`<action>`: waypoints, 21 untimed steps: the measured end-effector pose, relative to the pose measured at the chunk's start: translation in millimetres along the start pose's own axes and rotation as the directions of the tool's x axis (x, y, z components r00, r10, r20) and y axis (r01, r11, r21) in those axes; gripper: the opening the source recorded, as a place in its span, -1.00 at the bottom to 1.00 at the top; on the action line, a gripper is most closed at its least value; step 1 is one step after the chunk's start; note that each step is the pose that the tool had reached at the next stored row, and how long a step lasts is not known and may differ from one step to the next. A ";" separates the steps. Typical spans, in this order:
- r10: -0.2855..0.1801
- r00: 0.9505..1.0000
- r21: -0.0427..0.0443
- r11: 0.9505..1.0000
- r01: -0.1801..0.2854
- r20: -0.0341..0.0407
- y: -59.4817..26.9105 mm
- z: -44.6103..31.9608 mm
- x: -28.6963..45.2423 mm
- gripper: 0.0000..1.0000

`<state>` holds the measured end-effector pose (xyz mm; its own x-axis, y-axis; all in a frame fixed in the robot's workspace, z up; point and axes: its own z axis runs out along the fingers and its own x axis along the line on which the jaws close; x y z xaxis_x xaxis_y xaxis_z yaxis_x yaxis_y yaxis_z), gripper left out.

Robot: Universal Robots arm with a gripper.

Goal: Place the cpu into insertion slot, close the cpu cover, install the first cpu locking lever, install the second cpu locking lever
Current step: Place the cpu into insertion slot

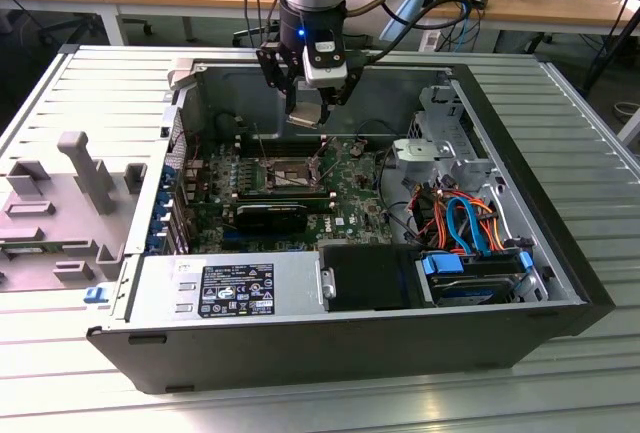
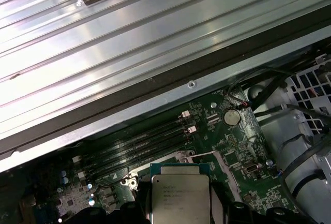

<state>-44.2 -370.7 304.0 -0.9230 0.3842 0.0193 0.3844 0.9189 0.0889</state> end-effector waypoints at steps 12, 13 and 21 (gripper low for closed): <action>0.013 1.000 0.000 1.000 -0.013 0.001 0.0 0.1 0.0 0.08; 0.013 1.000 0.000 1.000 -0.013 0.001 0.0 0.1 0.0 0.08; 0.021 1.000 0.000 1.000 -0.021 0.002 0.0 0.1 0.0 0.08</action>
<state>-44.2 -370.7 303.9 -0.9149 0.4033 0.0193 0.4033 0.9107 0.0889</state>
